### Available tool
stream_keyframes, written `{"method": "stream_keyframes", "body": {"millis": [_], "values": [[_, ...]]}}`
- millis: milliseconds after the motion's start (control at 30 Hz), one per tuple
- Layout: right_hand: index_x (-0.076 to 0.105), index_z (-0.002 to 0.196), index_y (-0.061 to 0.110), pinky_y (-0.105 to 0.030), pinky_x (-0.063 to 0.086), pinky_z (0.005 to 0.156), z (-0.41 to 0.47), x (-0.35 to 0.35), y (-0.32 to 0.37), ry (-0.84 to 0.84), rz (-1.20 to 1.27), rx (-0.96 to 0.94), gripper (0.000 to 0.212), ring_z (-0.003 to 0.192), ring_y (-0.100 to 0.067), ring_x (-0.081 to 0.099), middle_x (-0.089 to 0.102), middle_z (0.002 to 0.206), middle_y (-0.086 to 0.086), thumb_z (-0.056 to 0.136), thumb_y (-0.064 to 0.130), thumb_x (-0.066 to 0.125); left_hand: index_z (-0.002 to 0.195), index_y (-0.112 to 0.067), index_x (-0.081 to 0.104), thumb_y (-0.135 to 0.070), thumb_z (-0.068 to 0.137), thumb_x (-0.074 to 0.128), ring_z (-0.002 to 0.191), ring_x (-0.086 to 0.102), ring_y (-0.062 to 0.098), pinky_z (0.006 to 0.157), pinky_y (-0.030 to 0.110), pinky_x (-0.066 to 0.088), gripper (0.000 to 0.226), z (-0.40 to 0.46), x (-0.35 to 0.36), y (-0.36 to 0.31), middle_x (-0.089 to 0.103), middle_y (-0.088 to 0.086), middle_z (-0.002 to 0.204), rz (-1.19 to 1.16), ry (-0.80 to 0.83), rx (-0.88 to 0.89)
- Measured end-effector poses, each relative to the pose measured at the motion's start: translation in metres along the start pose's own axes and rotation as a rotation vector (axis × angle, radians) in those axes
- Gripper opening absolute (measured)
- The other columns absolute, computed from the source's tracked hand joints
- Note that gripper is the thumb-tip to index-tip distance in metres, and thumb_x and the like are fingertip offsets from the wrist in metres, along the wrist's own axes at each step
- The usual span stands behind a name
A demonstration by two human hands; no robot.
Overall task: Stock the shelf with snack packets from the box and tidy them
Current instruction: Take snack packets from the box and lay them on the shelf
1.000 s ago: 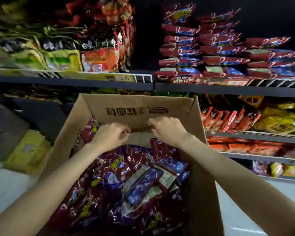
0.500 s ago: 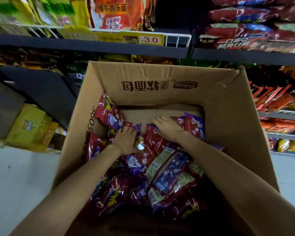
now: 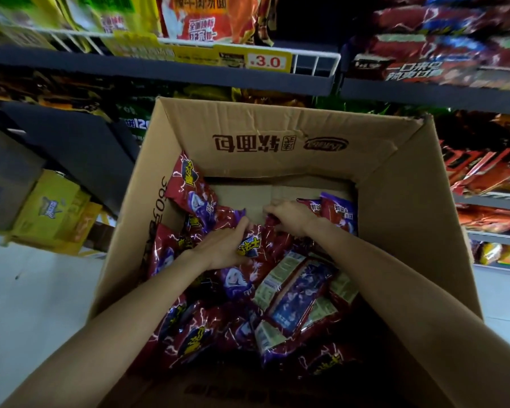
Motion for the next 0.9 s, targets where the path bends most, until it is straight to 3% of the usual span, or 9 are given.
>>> {"method": "stream_keyframes", "body": {"millis": [100, 200, 267, 400, 500, 667, 767, 900], "values": [[0.047, 0.096, 0.024, -0.036, 0.044, 0.088, -0.014, -0.013, -0.002, -0.027, 0.069, -0.003, 0.018, 0.105, -0.022, 0.055, 0.060, 0.109, -0.003, 0.088, 0.017, 0.061, 0.126, -0.025, 0.027, -0.040, 0.081, 0.069, 0.054, 0.043, 0.008, 0.047, 0.025, 0.028, 0.064, -0.008, -0.014, -0.007, 0.045, -0.004, 0.065, 0.014, -0.060, 0.011], [0.048, 0.104, 0.019, -0.031, 0.039, 0.079, -0.030, -0.040, -0.003, -0.159, 0.037, 0.014, 0.016, 0.102, -0.023, 0.058, 0.062, 0.108, -0.005, 0.091, 0.018, 0.057, 0.131, -0.025, 0.034, -0.042, 0.082, 0.069, 0.070, 0.057, 0.011, 0.054, 0.027, 0.043, 0.062, -0.019, -0.034, -0.007, 0.061, -0.005, 0.086, 0.021, -0.173, 0.021], [0.046, 0.110, 0.016, -0.032, 0.037, 0.074, -0.042, -0.064, -0.001, -0.277, 0.008, 0.023, 0.020, 0.100, -0.025, 0.059, 0.061, 0.110, -0.005, 0.092, 0.021, 0.055, 0.123, -0.024, 0.041, -0.044, 0.081, 0.068, 0.078, 0.060, 0.011, 0.059, 0.028, 0.048, 0.054, -0.029, -0.052, -0.004, 0.064, -0.006, 0.098, 0.031, -0.280, 0.012], [0.044, 0.125, 0.017, -0.038, 0.046, 0.078, -0.070, -0.110, 0.002, -0.428, 0.019, 0.073, 0.035, 0.104, -0.030, 0.058, 0.057, 0.117, -0.008, 0.092, 0.024, 0.053, 0.121, -0.019, 0.046, -0.048, 0.081, 0.066, 0.070, 0.057, 0.011, 0.054, 0.026, 0.043, 0.054, -0.053, -0.087, -0.004, 0.057, -0.010, 0.082, 0.046, -0.499, -0.038], [0.050, 0.123, 0.017, -0.039, 0.048, 0.078, -0.107, -0.143, -0.003, -0.552, 0.091, 0.175, 0.034, 0.098, -0.033, 0.061, 0.060, 0.113, -0.009, 0.091, 0.029, 0.054, 0.124, -0.023, 0.049, -0.053, 0.077, 0.068, 0.082, 0.065, 0.014, 0.065, 0.029, 0.050, 0.059, -0.073, -0.111, -0.006, 0.068, -0.007, 0.096, 0.006, -0.655, -0.068], [0.058, 0.109, 0.017, -0.038, 0.055, 0.070, -0.198, -0.184, -0.024, -0.825, 0.468, 0.308, 0.025, 0.079, -0.021, 0.067, 0.068, 0.088, -0.003, 0.088, 0.030, 0.063, 0.121, -0.020, 0.053, -0.065, 0.068, 0.062, 0.079, 0.066, 0.012, 0.068, 0.032, 0.055, 0.070, -0.090, -0.135, -0.027, 0.070, -0.005, 0.097, -0.108, -0.757, -0.119], [0.055, 0.103, 0.019, -0.017, 0.052, 0.055, -0.239, -0.186, -0.039, -0.850, 0.841, 0.287, 0.016, 0.072, 0.002, 0.066, 0.065, 0.085, 0.005, 0.090, 0.021, 0.063, 0.124, -0.018, 0.053, -0.056, 0.071, 0.068, 0.086, 0.065, 0.013, 0.074, 0.029, 0.053, 0.067, -0.092, -0.149, -0.056, 0.068, -0.005, 0.101, -0.236, -0.812, -0.081], [0.059, 0.100, 0.014, -0.023, 0.055, 0.058, -0.281, -0.180, -0.063, -0.903, 1.218, 0.261, 0.013, 0.078, -0.016, 0.070, 0.070, 0.089, -0.006, 0.088, 0.013, 0.064, 0.123, -0.018, 0.053, -0.049, 0.073, 0.071, 0.088, 0.062, 0.009, 0.070, 0.018, 0.045, 0.062, -0.094, -0.169, -0.109, 0.064, -0.011, 0.098, -0.341, -0.883, 0.018]]}}
Point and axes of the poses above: each hand's wrist, its own z-axis towards the middle knuckle, its own x-axis out of the palm, y = z × x, the point moved 6 cm from there along z, towards the middle knuckle
